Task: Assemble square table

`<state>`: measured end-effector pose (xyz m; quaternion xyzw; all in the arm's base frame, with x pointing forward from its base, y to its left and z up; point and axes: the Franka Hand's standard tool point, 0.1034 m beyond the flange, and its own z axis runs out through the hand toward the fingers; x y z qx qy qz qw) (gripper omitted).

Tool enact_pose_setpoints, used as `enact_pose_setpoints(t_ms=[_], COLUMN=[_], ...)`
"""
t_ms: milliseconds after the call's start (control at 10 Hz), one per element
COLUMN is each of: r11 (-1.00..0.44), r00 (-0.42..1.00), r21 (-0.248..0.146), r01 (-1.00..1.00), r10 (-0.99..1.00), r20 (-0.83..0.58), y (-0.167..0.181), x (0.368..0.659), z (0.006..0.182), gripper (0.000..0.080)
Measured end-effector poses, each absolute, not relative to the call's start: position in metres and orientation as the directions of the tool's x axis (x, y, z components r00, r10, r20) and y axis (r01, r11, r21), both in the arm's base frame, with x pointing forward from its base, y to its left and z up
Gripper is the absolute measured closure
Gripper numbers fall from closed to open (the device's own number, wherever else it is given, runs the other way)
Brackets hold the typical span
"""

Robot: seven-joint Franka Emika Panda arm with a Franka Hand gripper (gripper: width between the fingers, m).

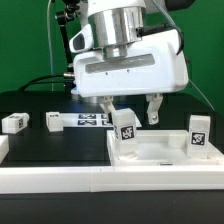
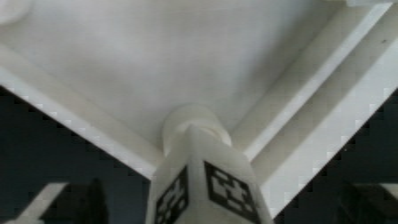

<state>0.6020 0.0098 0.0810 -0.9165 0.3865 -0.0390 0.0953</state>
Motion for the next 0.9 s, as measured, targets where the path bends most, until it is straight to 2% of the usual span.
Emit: enact_pose_setpoints(t_ms=[300,600,900], r11=[-0.802,-0.923,-0.981], r00=[0.814,0.928,0.982], r21=[-0.201,-0.173,-0.143], r01=[-0.563,-0.345,-0.127], r10=[-0.580,-0.363,-0.145], r20=[0.035,0.085,0.123], y=[0.0095,0.0091,0.0055], x=[0.6019,0.6029,0.6029], z=[0.0809,0.0817,0.0817], gripper=[0.0150,0.0150,0.0150])
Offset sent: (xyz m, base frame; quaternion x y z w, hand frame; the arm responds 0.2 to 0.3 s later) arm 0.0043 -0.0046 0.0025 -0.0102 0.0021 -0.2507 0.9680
